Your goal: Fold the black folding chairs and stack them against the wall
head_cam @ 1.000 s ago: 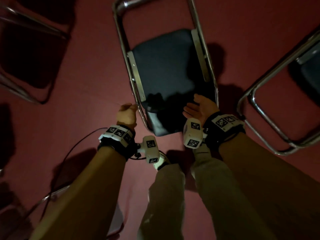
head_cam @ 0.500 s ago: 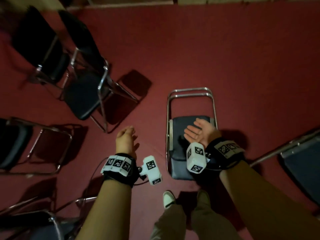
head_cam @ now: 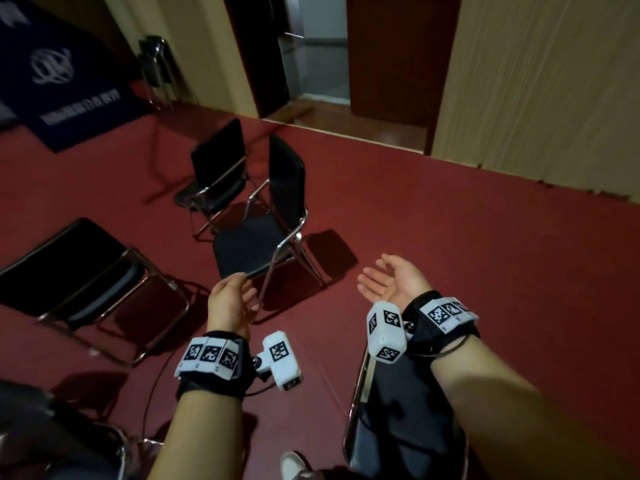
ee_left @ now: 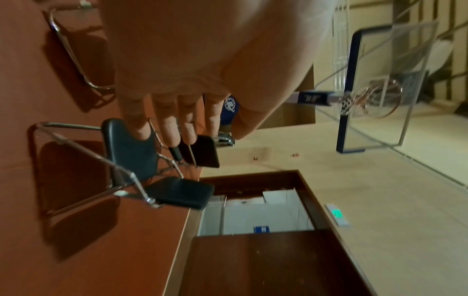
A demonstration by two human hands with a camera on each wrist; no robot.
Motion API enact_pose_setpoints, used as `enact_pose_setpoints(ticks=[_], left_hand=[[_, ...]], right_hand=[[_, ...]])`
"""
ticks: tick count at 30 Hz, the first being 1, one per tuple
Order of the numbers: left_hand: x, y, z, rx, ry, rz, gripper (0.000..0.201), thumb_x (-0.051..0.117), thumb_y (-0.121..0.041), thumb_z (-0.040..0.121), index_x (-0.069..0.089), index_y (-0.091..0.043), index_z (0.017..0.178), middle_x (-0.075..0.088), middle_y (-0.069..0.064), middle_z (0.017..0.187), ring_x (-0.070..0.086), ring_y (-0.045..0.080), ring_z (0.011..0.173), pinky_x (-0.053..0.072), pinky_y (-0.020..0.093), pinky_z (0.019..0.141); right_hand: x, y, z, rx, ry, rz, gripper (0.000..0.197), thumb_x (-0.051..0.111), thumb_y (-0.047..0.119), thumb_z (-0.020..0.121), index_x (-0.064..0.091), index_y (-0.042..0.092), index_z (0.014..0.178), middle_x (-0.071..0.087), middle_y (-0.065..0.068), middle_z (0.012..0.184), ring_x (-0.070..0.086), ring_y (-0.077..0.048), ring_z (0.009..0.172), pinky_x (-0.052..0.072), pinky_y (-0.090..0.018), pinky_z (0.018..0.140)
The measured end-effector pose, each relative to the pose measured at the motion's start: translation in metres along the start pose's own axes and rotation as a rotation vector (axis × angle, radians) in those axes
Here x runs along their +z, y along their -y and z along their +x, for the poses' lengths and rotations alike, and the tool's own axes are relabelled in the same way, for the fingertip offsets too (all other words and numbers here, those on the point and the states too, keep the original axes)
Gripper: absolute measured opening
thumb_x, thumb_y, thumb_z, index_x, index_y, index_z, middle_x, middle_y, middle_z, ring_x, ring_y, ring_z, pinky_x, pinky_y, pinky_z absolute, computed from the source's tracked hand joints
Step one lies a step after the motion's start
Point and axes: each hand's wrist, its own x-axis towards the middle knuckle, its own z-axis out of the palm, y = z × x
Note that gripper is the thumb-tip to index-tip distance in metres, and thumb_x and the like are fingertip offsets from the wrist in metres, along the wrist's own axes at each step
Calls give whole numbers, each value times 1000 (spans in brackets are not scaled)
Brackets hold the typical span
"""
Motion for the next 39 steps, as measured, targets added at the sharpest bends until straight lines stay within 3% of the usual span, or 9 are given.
enact_pose_setpoints(ticks=[8, 12, 17, 21, 23, 29, 32, 36, 39], left_hand=[[-36, -36, 125, -33, -7, -73, 18, 51, -21, 101, 56, -17, 118, 64, 10, 124, 62, 25, 115, 42, 42, 94], [-51, -74, 199, -30, 31, -69, 16, 53, -23, 98, 60, -18, 112, 66, 9, 120, 63, 22, 104, 42, 39, 83], [-62, -144, 284, 40, 54, -61, 9, 52, -19, 99, 57, -21, 93, 57, 3, 93, 56, 16, 81, 37, 31, 68], [-57, -170, 346, 43, 65, -61, 9, 55, -20, 97, 58, -18, 105, 63, 1, 94, 60, 13, 80, 39, 29, 65], [-46, -177, 372, 36, 86, -42, 11, 55, -20, 97, 56, -17, 108, 61, -2, 89, 59, 10, 76, 37, 27, 63], [5, -192, 449, -6, 100, 13, 4, 55, -20, 99, 58, -20, 101, 64, 2, 100, 62, 16, 92, 41, 31, 69], [37, -199, 501, 1, 85, 20, 3, 55, -18, 98, 58, -20, 98, 61, -2, 85, 59, 12, 75, 39, 27, 62], [90, -207, 576, -14, 90, -24, 18, 51, -10, 98, 52, -22, 84, 43, -7, 59, 40, 4, 43, 28, 14, 44], [134, -218, 620, -48, 44, -44, 17, 51, -6, 97, 52, -18, 87, 40, -8, 54, 35, 5, 42, 24, 20, 49]], right_hand=[[121, -11, 82, 30, 19, -103, 16, 54, 25, 97, 54, 13, 86, 61, -15, 107, 61, -31, 89, 52, -43, 78], [199, -12, 121, 28, 5, -104, 17, 52, 24, 98, 54, 12, 87, 61, -15, 102, 61, -31, 90, 51, -44, 85], [290, 1, 165, -13, 28, -123, 19, 52, 23, 98, 55, 11, 83, 61, -13, 95, 61, -30, 87, 51, -42, 82], [331, 14, 204, -28, 15, -140, 15, 53, 21, 97, 55, 10, 87, 62, -13, 102, 62, -30, 91, 53, -42, 79], [345, 23, 226, -39, 6, -143, 13, 53, 20, 97, 55, 10, 89, 62, -14, 104, 63, -30, 91, 53, -42, 77], [378, 60, 311, -30, -18, -130, 11, 54, 20, 96, 56, 9, 99, 64, -12, 106, 64, -29, 93, 54, -40, 73], [396, 87, 369, -25, -16, -147, 12, 53, 18, 97, 55, 8, 101, 63, -11, 103, 63, -29, 93, 54, -40, 73], [420, 132, 454, -30, -24, -221, 27, 53, 18, 96, 52, 8, 121, 65, -10, 106, 64, -28, 95, 54, -39, 70], [437, 169, 501, -27, -30, -321, 12, 52, 17, 98, 56, 11, 108, 63, -11, 116, 61, -30, 106, 53, -41, 81]])
